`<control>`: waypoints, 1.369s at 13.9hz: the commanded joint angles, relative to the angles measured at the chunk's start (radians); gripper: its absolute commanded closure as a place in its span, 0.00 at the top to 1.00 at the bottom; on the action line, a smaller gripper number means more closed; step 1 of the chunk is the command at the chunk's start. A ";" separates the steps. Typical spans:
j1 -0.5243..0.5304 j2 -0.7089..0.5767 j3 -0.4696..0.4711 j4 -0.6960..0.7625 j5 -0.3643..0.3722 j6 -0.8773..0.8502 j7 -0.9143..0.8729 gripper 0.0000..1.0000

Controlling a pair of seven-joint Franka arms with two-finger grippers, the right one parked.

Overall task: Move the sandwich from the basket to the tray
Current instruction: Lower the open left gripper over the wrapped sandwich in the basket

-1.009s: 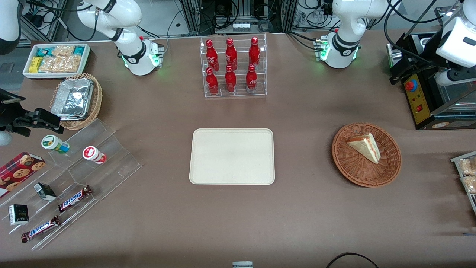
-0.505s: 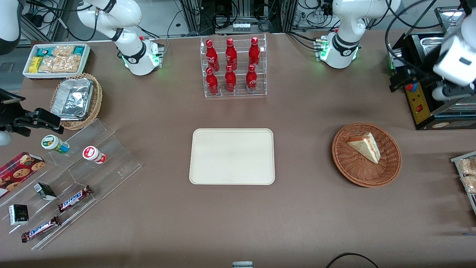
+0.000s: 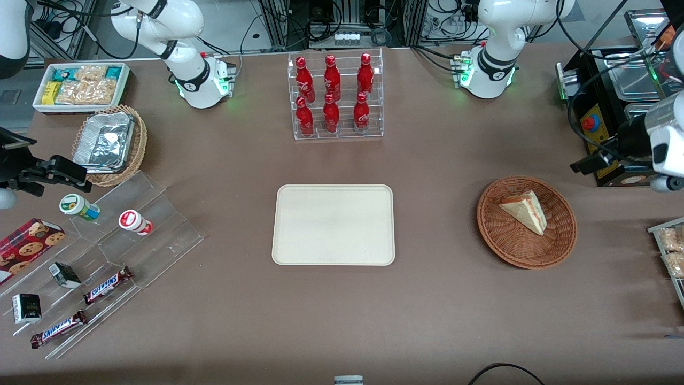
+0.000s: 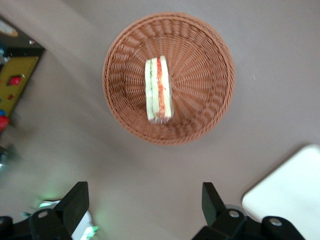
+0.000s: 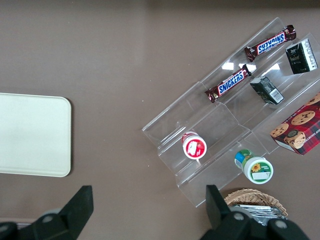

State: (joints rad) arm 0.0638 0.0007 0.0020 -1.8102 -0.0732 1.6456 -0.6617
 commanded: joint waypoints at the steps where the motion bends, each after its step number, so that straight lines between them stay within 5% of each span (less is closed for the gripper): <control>1: -0.001 -0.024 -0.008 -0.174 0.015 0.181 -0.191 1.00; 9: -0.022 0.139 -0.010 -0.346 0.021 0.574 -0.285 1.00; 19: -0.025 0.240 -0.010 -0.386 0.042 0.662 -0.337 1.00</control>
State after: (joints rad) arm 0.0454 0.2485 -0.0090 -2.1739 -0.0597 2.2864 -0.9677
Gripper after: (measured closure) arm 0.000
